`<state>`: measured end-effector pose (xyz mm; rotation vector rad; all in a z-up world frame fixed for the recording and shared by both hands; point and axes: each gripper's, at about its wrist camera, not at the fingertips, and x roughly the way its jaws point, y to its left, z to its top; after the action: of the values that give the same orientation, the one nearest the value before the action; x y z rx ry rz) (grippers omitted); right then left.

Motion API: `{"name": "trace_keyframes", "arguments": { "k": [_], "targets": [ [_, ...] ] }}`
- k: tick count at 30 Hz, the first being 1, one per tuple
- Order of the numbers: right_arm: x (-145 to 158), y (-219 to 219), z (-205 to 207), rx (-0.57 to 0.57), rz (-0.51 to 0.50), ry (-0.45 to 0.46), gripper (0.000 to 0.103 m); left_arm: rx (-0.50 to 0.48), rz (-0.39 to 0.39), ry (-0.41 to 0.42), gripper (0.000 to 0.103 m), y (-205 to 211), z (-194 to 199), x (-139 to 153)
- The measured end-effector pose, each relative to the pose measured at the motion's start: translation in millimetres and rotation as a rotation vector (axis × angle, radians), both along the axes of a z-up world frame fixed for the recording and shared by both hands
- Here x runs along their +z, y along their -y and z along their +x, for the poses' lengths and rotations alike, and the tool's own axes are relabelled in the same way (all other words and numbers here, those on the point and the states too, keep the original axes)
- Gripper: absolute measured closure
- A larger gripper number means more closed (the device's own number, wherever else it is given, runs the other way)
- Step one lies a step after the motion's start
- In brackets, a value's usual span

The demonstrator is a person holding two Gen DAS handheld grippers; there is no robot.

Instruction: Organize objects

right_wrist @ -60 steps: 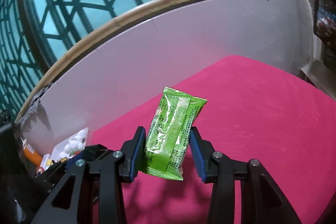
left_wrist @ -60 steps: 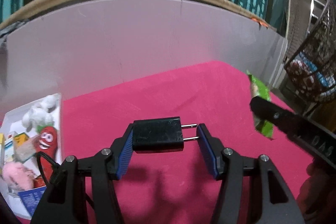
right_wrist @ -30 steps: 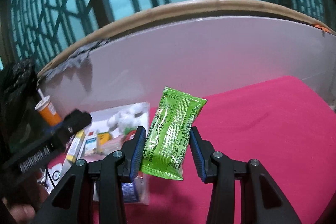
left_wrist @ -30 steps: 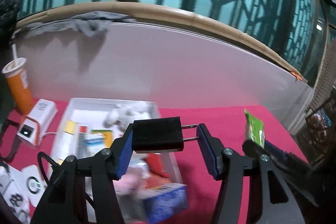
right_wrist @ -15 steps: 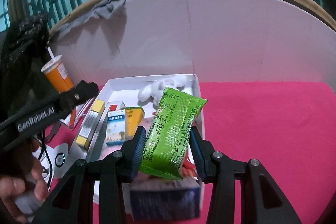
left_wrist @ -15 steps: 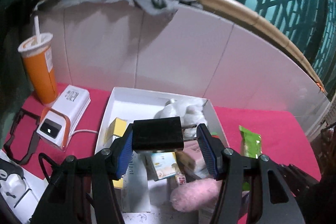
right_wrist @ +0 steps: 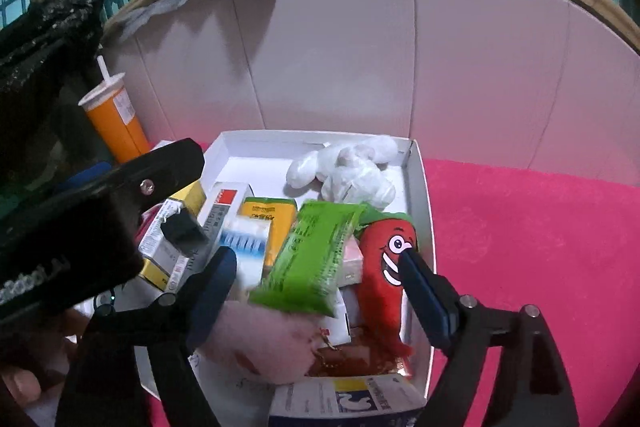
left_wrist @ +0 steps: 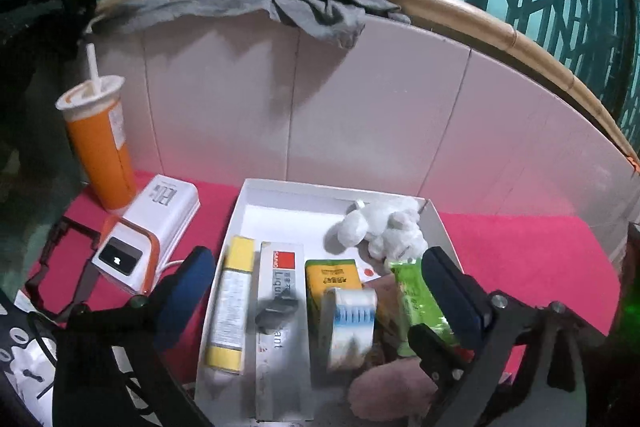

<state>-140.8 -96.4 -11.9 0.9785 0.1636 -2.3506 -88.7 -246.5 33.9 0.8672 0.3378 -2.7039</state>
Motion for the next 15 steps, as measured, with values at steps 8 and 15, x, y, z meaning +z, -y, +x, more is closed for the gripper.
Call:
{"name": "trace_keyframes", "arguments": {
  "k": [8,15],
  "targets": [
    [21.1,-26.4,22.2,-0.030,-0.031,-0.090,0.015,-0.003,-0.054,-0.082,0.000,-24.1,23.8,25.9],
    [26.7,-64.9,44.3,-0.081,-0.047,-0.134,0.014,-0.066,-0.087,-0.117,0.000,-59.1,45.8,38.1]
  ]
}}
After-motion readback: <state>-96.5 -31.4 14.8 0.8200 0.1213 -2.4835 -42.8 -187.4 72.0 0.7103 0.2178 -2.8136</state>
